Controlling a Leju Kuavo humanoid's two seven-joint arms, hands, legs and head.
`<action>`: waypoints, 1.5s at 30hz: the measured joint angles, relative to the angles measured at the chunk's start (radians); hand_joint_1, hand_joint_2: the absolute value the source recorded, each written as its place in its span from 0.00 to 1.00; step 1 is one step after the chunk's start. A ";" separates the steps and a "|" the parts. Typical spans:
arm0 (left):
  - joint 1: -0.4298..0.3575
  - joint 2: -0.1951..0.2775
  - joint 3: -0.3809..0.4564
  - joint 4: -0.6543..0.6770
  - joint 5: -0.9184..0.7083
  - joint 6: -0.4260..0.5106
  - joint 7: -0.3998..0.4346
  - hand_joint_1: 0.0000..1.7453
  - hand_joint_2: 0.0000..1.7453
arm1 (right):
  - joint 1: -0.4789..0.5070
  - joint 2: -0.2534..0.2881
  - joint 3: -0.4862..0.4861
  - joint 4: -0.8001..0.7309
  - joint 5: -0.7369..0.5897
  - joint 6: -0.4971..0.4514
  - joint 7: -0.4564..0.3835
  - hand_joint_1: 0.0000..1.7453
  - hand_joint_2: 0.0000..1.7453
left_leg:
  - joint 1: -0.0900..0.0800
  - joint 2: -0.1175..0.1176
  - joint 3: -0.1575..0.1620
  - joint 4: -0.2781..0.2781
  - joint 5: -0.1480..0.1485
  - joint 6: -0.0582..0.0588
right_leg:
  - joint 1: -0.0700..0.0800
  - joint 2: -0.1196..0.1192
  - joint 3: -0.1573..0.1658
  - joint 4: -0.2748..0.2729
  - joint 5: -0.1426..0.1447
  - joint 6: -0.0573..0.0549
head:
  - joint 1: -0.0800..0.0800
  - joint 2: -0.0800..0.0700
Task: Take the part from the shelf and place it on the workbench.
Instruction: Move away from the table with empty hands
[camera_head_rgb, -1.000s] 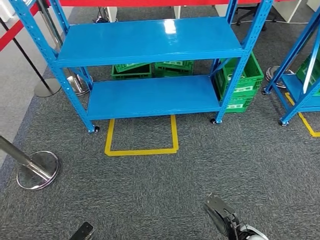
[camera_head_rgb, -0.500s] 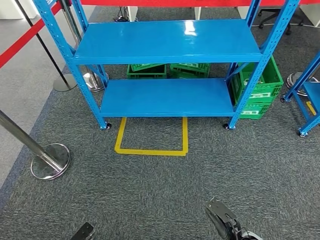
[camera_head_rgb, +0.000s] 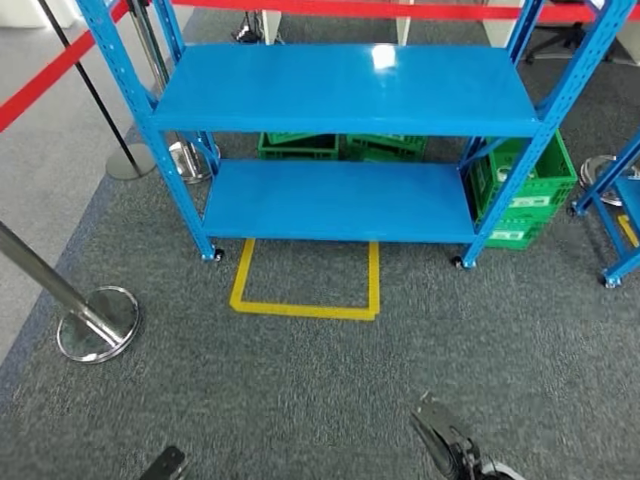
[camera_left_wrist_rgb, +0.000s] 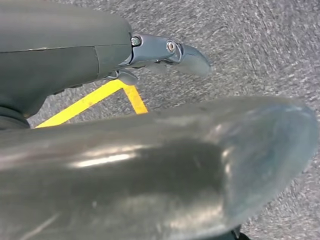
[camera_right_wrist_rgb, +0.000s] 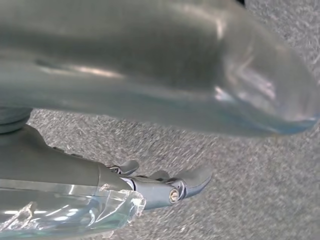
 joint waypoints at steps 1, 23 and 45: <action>0.000 0.001 -0.002 0.000 0.001 0.001 0.000 0.00 0.00 | -0.001 0.000 0.000 -0.001 0.000 0.000 -0.001 0.00 0.00 | 0.002 -0.001 0.009 -0.002 -0.004 0.007 | 0.000 0.000 -0.012 0.026 -0.010 0.005 | 0.003 0.000; -0.007 0.009 -0.030 0.002 0.017 0.006 -0.001 0.00 0.00 | 0.005 0.000 0.000 -0.005 -0.001 -0.004 -0.003 0.00 0.00 | 0.000 -0.007 -0.093 0.273 -0.166 -0.039 | -0.007 0.005 -0.075 0.011 0.053 -0.042 | 0.006 0.000; -0.007 0.011 -0.038 0.004 0.019 0.007 -0.003 0.00 0.00 | 0.004 -0.001 0.001 -0.007 -0.001 -0.004 -0.001 0.00 0.00 | -0.003 -0.012 0.115 0.012 -0.121 -0.005 | 0.005 0.005 -0.168 0.036 0.107 -0.018 | 0.003 0.000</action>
